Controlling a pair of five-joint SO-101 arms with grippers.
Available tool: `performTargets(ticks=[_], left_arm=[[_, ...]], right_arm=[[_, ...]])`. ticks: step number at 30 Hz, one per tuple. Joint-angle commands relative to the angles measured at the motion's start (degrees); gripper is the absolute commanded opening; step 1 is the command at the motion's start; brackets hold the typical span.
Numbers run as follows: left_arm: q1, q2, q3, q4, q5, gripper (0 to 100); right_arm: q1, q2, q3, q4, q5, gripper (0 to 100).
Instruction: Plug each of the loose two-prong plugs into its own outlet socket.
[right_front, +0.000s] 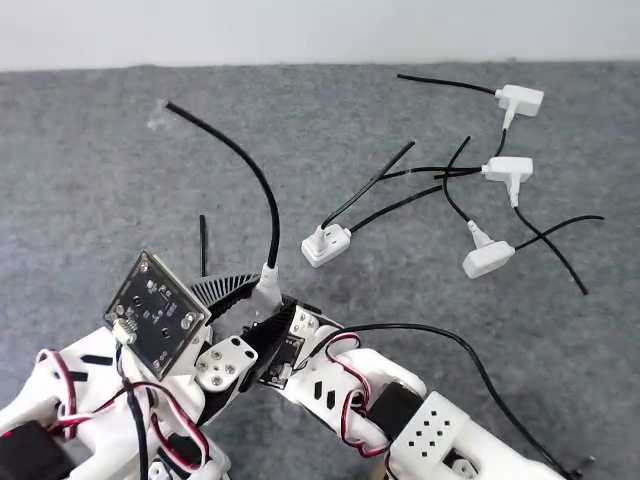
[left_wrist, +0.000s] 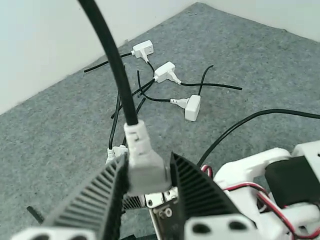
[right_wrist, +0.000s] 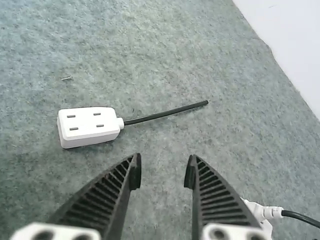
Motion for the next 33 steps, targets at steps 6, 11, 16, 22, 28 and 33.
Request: performTargets(ticks=[6, 11, 16, 22, 28, 33], left_arm=[[0.26, -0.44, -3.47, 4.13, 0.97, 1], [0.26, -0.44, -3.74, 6.15, 0.88, 1], [0.35, -0.44, -3.74, 6.51, 0.70, 1], [0.35, -0.44, -3.56, 6.51, 0.70, 1], [0.35, -0.44, -3.56, 6.51, 0.70, 1], [0.35, -0.44, -3.56, 7.03, 0.70, 1]], right_arm=[[3.56, 0.13, -2.11, -0.48, 0.18, 15.8], [3.74, 0.13, -2.11, -0.48, 0.18, 15.8], [6.55, 0.13, -3.34, -0.04, 0.18, 15.8], [6.73, 0.13, -3.34, 0.04, 0.18, 15.8], [6.73, 0.13, -3.34, 0.04, 0.18, 15.8], [6.73, 0.13, -3.34, 0.04, 0.18, 15.8]])
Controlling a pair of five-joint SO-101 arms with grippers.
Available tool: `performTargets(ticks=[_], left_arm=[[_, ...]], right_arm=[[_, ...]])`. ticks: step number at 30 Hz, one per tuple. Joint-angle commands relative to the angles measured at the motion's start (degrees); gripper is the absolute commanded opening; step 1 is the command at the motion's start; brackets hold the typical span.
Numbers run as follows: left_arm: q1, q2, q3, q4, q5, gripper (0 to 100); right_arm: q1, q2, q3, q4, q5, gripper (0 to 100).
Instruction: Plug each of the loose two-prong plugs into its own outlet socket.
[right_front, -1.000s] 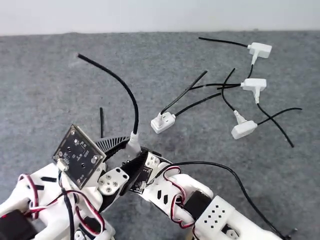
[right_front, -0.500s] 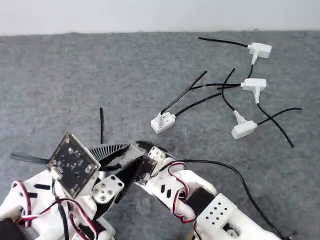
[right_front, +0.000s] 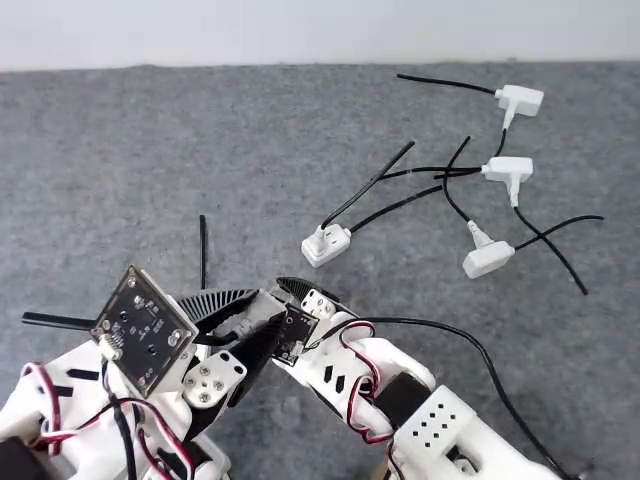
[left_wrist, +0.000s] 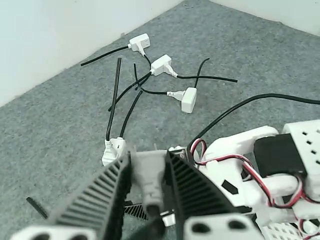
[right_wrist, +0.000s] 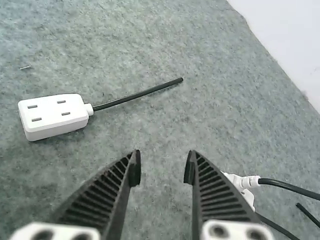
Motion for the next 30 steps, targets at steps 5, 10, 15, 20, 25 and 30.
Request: performTargets(ticks=[5, 10, 15, 20, 25, 30], left_arm=[[0.18, 0.09, 3.30, 2.73, 0.53, 1], [0.18, 0.09, 5.14, 2.73, 0.53, 1], [0.18, 0.09, 5.41, 2.73, 0.53, 1], [-0.09, 0.09, 4.97, 2.29, 0.44, 1], [-6.68, 0.18, 4.44, -0.09, 0.35, 1], [-11.25, 0.62, 1.27, -1.85, 0.44, 1]], right_arm=[[1.45, 0.04, -3.43, 0.04, 0.18, 15.8], [1.63, 0.04, -3.52, 0.04, 0.18, 15.8], [1.63, 0.04, -3.52, 0.04, 0.18, 15.8], [1.63, 0.04, -3.52, 0.04, 0.09, 15.8], [1.63, 0.04, -3.52, 0.13, -0.09, 15.8], [1.63, 0.04, -3.52, 0.13, -0.09, 15.8]])
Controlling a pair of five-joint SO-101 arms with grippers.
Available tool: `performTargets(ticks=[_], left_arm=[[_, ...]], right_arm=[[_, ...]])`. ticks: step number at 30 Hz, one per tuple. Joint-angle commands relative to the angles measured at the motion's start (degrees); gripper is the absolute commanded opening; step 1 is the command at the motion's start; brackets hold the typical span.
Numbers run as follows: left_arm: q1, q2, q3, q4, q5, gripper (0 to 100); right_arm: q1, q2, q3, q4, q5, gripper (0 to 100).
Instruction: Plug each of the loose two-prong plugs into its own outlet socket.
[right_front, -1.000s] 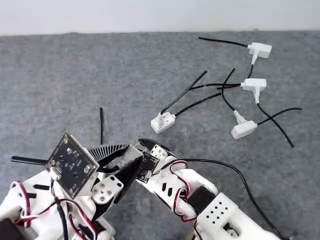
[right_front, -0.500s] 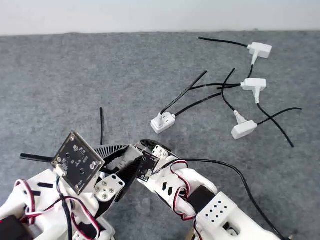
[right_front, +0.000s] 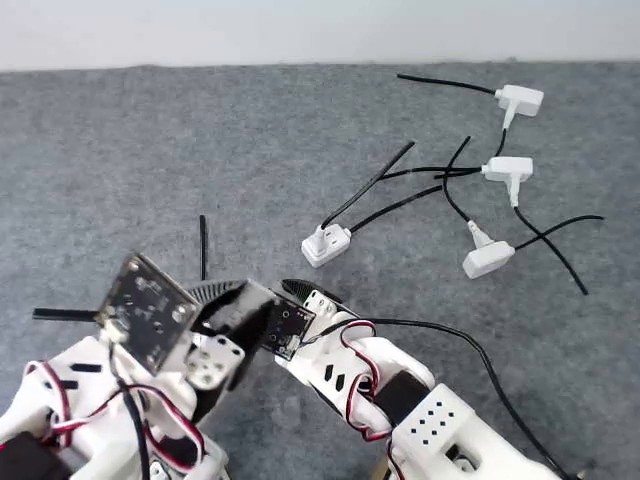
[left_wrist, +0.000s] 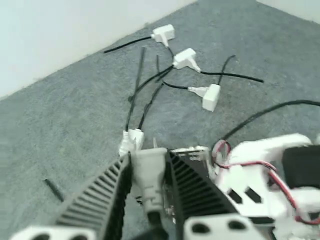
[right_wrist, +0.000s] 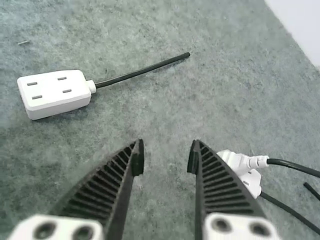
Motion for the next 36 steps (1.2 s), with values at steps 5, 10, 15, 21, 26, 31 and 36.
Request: performTargets(ticks=[5, 10, 15, 21, 26, 31, 36], left_arm=[[-6.68, 0.88, -1.89, -2.99, 0.26, 1], [-9.14, 0.88, -1.98, -3.52, 0.26, 1], [-13.98, 0.88, -1.98, -3.96, 0.26, 1], [-26.29, 5.36, -1.98, -5.19, 5.19, 1], [-34.11, 24.00, -1.63, 3.96, 9.49, 1], [-37.80, 36.31, -2.51, 3.87, 9.58, 1], [-37.36, 38.15, -1.98, 3.87, 9.58, 1]], right_arm=[[0.84, -0.57, -3.60, 0.04, 0.00, 15.8], [0.84, -0.57, -3.60, 0.04, 0.00, 15.8], [1.19, -0.66, -3.69, 0.04, 0.00, 15.8], [2.59, -1.10, -6.95, 7.25, -1.49, 15.8], [2.51, -1.10, -11.60, 15.60, -4.57, 16.1], [2.33, -1.19, -11.96, 16.84, -6.86, 16.1], [2.59, -1.19, -13.98, 20.00, -8.53, 16.1]])
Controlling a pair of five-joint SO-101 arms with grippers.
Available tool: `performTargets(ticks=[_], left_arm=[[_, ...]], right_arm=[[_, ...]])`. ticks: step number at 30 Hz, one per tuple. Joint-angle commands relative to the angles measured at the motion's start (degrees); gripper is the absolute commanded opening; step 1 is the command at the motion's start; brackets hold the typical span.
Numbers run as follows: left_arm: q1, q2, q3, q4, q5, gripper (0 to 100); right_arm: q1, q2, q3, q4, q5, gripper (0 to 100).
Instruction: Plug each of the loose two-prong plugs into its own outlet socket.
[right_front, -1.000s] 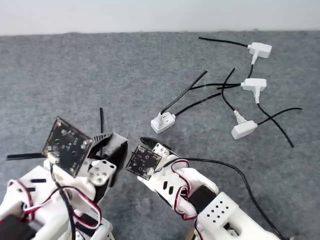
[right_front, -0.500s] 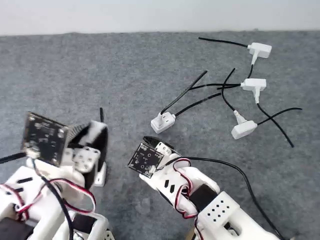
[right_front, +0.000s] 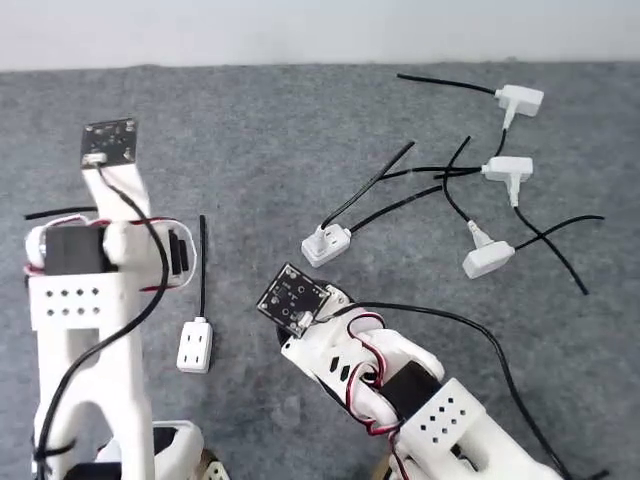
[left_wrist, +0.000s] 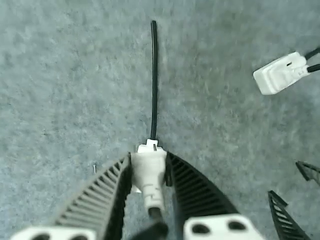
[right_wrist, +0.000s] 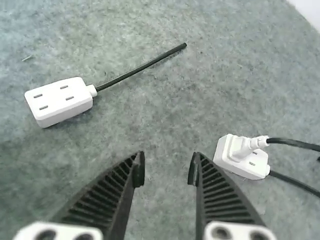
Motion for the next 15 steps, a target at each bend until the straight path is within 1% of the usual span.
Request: performTargets(ticks=[1, 3, 6, 12, 15], left_arm=[[-0.09, 0.62, -1.36, 2.11, 0.70, 1], [-0.09, -0.09, -0.66, 2.11, 0.70, 1], [0.79, -1.23, 2.42, 2.11, 0.70, 1], [4.31, -3.43, 16.04, 1.93, 0.70, 1], [5.71, -3.34, 20.79, 1.49, 0.70, 1]], right_arm=[[0.84, -0.92, -5.98, 4.53, -1.41, 16.1], [0.84, -0.92, -7.21, 6.64, -1.49, 16.1], [0.84, -0.75, -7.56, 7.08, -1.49, 16.1], [0.84, -0.48, -7.56, 7.08, -1.49, 16.1], [0.84, -0.40, -7.56, 6.99, -1.49, 16.0]])
